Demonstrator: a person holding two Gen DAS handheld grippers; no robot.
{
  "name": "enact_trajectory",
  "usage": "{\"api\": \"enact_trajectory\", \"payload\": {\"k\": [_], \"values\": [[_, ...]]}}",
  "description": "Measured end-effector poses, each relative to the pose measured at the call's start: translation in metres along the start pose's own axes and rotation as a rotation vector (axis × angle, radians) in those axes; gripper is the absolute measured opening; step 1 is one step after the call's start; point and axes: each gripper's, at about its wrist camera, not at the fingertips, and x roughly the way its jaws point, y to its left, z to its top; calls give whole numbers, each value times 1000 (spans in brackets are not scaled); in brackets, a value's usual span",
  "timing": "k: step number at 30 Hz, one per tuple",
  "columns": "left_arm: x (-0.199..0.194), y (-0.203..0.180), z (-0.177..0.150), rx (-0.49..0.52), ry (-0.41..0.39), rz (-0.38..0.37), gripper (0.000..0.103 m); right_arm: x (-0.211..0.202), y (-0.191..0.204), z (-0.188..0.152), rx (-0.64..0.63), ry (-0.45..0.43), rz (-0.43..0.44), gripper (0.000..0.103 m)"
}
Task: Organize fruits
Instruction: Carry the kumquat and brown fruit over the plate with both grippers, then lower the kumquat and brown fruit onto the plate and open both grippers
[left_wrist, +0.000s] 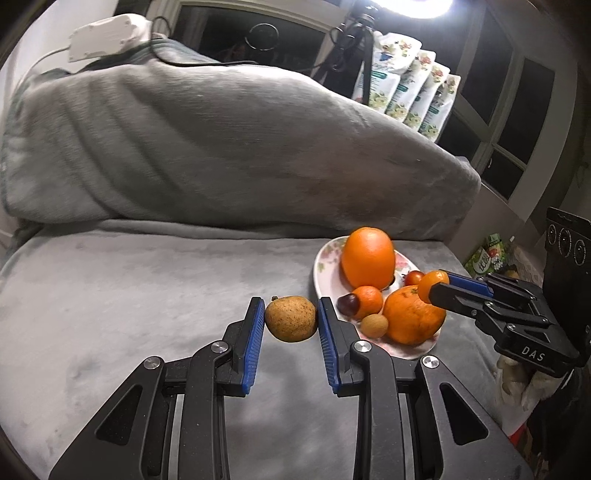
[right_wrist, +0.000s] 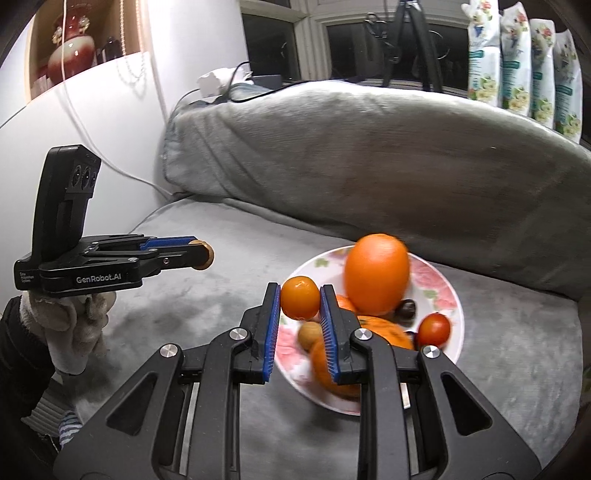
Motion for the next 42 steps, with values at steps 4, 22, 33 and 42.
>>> {"api": "enact_trajectory", "payload": {"k": [4, 22, 33, 42], "values": [[9, -13, 6, 19, 6, -12, 28, 0, -14, -1, 18, -3, -15, 23], [40, -49, 18, 79, 28, -41, 28, 10, -59, -2, 102, 7, -51, 23], [56, -54, 18, 85, 50, -52, 28, 17, -72, -6, 132, 15, -55, 23], [61, -56, 19, 86, 59, -56, 28, 20, -73, -6, 141, 18, -53, 23]]}}
